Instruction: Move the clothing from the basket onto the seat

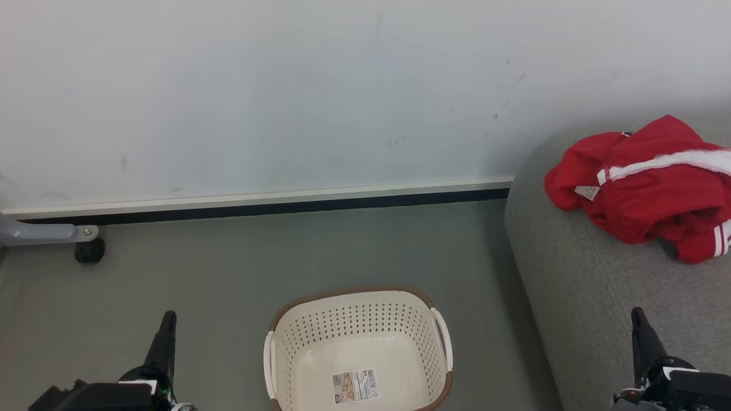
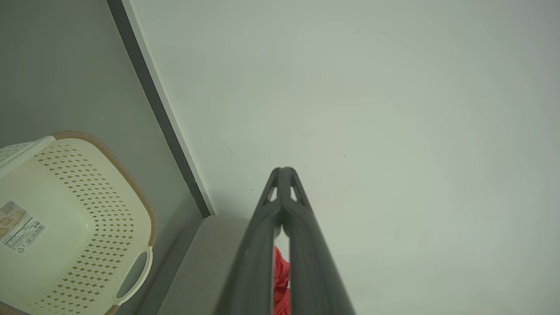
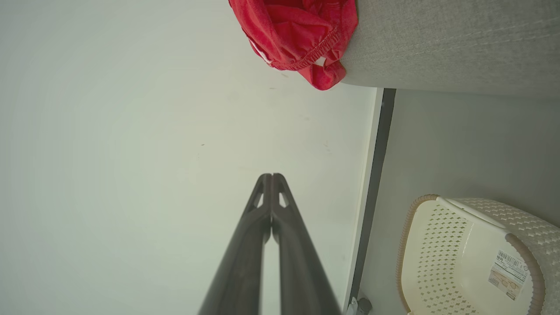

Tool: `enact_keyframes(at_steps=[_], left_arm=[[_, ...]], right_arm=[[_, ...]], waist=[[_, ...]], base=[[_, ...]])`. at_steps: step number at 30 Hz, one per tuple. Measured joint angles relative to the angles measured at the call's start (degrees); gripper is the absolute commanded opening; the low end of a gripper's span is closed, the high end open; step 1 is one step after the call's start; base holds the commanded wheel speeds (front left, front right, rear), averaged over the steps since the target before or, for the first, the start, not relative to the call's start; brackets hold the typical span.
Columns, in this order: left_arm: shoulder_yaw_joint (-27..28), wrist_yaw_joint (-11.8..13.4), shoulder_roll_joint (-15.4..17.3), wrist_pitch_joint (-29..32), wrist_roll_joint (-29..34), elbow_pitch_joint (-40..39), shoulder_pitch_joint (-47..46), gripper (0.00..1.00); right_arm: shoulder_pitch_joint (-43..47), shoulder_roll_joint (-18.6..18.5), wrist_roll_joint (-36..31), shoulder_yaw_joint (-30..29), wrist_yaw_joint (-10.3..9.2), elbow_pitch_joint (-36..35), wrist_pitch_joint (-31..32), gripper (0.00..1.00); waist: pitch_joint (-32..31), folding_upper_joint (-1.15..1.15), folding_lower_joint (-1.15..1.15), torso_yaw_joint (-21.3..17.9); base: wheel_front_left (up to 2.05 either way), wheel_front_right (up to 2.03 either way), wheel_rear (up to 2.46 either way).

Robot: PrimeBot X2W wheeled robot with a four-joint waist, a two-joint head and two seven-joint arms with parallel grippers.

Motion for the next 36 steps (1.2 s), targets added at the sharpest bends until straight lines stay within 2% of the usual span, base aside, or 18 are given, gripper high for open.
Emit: enact_keyframes(at_steps=[36], left_arm=[[0.0, 0.0, 0.0, 0.0, -0.1, 0.0, 0.0, 0.0]], right_arm=[[0.0, 0.0, 0.0, 0.0, 0.0, 0.0, 0.0, 0.0]], waist=[[0.0, 0.0, 0.0, 0.0]], base=[[0.0, 0.0, 0.0]])
